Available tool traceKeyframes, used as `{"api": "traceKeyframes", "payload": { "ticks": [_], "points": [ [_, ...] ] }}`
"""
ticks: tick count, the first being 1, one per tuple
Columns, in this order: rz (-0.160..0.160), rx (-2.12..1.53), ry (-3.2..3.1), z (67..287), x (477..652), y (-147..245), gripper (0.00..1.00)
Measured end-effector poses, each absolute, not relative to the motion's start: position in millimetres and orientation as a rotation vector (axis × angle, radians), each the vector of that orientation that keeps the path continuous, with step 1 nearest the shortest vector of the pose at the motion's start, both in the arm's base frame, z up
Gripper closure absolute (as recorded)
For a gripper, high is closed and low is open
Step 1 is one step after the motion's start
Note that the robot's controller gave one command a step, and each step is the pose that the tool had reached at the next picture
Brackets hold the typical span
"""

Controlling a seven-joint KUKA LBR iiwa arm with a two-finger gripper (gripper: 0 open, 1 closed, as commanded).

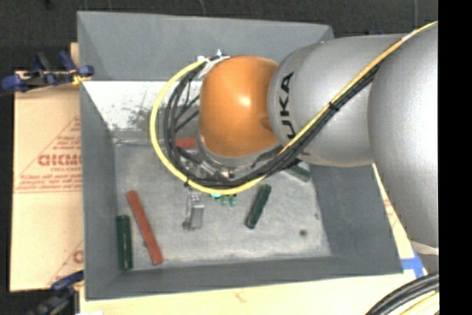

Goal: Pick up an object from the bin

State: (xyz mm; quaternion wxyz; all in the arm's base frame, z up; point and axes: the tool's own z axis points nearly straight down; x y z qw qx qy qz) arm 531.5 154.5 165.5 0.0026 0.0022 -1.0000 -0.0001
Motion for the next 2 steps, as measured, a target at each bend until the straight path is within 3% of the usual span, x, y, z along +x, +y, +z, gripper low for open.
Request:
{"api": "traceKeyframes", "payload": {
  "ticks": [1,2],
  "points": [
    [-0.003,0.0,-3.145,169.9,533.6,153.7,0.0],
    [0.001,0.427,-3.118,140.7,535.9,178.1,0.0]
  ]
}}
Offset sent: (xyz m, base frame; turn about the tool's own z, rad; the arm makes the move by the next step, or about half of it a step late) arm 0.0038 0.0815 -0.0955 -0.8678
